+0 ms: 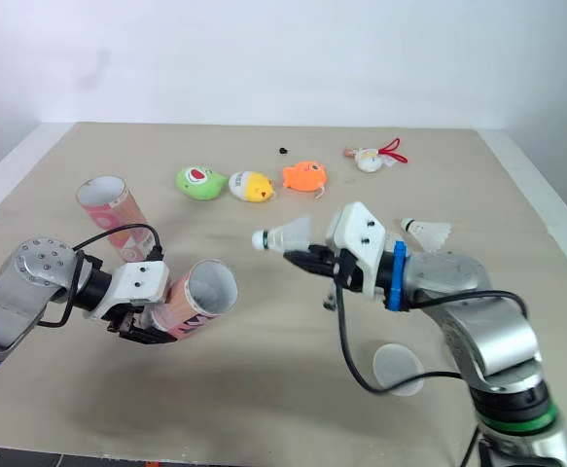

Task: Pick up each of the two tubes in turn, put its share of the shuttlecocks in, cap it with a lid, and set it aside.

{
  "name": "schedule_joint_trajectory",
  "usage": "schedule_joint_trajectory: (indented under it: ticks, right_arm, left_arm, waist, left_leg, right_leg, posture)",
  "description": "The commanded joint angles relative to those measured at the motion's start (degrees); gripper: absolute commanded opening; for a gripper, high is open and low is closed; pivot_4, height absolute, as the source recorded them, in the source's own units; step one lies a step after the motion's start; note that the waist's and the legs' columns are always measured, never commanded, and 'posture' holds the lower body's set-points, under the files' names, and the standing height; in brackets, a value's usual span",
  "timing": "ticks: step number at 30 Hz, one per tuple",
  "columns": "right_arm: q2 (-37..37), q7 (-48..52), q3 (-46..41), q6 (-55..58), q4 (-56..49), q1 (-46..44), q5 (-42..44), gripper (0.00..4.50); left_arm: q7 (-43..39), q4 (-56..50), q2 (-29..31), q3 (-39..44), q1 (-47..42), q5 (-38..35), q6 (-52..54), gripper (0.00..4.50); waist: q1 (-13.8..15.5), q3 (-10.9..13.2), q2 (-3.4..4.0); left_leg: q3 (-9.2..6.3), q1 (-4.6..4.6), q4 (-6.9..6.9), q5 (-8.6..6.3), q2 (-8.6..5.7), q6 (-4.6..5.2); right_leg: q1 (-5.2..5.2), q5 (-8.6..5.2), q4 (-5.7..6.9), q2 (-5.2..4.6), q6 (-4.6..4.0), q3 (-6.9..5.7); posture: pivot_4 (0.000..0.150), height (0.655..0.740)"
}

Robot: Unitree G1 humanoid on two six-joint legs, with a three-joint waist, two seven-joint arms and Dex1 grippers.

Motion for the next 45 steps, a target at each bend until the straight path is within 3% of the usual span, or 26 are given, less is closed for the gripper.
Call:
schedule_joint_trajectory:
  ticks: [1,13,20,26,30,35,36,40,45]
  right_arm:
    - [-1.67,1.98,-0.67,-1.52,-1.93,-4.11,1.67,0.04]
    - [-6.19,9.27,4.14,-3.28,-5.01,-8.50,3.20,0.04]
    - [-4.17,8.88,11.51,-7.95,-2.01,-10.86,-3.56,0.04]
    - [-1.96,9.30,13.88,-7.74,-1.39,-11.67,-3.60,0.04]
    - [0.28,8.54,13.95,-5.44,-0.53,-11.85,-2.28,1.47]
    - [1.98,8.39,13.03,-3.06,-0.08,-12.69,-0.38,4.01]
    - [1.83,8.61,12.29,-2.27,-0.10,-12.51,0.61,4.32]
    - [-1.02,10.51,4.69,1.94,-0.74,-8.70,9.41,4.45]
    - [-3.55,5.32,-8.38,6.49,-2.40,1.74,16.75,4.45]
  left_arm:
    - [-0.09,0.47,-0.39,-3.49,2.17,0.46,-0.39,2.94]
    - [-0.15,0.78,0.21,-3.12,3.11,0.89,-1.55,2.94]
    - [-0.32,1.23,0.11,-3.32,2.83,1.02,-2.16,2.94]
    - [-0.43,1.58,0.08,-3.48,2.54,1.06,-2.20,2.94]
    - [-0.41,1.61,-0.01,-3.50,2.51,0.99,-2.18,2.94]
    - [-0.42,1.61,-0.06,-3.58,2.48,0.96,-2.18,2.94]
    - [-0.42,1.57,-0.10,-3.61,2.46,0.95,-2.12,2.94]
    - [-0.40,1.42,-0.25,-3.67,2.43,0.86,-1.92,2.94]
    - [-0.37,0.98,-0.05,-3.33,2.81,0.63,-1.64,2.94]
  waist:
    - [-0.05,0.01,0.03]
    - [0.02,0.00,-0.01]
    - [-0.02,0.00,-0.01]
    - [0.01,0.00,0.00]
    - [0.01,-0.01,-0.02]
    - [0.00,-0.01,-0.02]
    - [0.01,-0.01,-0.02]
    - [0.17,-0.01,-0.03]
    - [0.23,-0.01,-0.06]
  left_leg:
    - [0.01,0.00,0.01,0.00,0.01,0.00]
    - [0.03,-0.07,0.01,-0.03,-0.04,0.04]
    - [0.04,-0.04,0.01,-0.03,0.03,0.03]
    - [0.03,-0.06,0.01,-0.03,0.02,0.03]
    - [0.02,-0.05,0.01,-0.03,0.02,0.03]
    - [0.02,-0.04,0.01,-0.02,0.03,0.03]
    - [0.02,-0.04,0.01,-0.02,0.03,0.03]
    - [-0.01,-0.07,0.01,-0.03,-0.01,0.03]
    - [-0.04,-0.08,0.01,-0.03,-0.05,0.04]
  right_leg:
    - [0.00,0.00,0.00,0.00,-0.02,0.02]
    - [-0.03,-0.02,0.00,-0.17,-0.01,0.03]
    - [-0.07,-0.04,0.00,-0.09,0.02,0.02]
    - [-0.07,-0.02,0.01,-0.11,-0.03,0.02]
    - [-0.06,-0.02,0.01,-0.10,-0.02,0.02]
    - [-0.07,-0.01,0.02,-0.09,-0.02,0.02]
    - [-0.07,-0.01,0.02,-0.09,-0.02,0.02]
    - [-0.05,0.13,0.02,-0.14,-0.29,-0.02]
    - [0.01,0.12,0.00,-0.19,-0.27,-0.04]
  posture:
    - [0.150,0.7400]
    - [0.150,0.7400]
    - [0.150,0.7400]
    - [0.150,0.7400]
    - [0.150,0.7400]
    - [0.150,0.7400]
    - [0.150,0.7400]
    - [0.150,0.7400]
    - [0.150,0.7400]
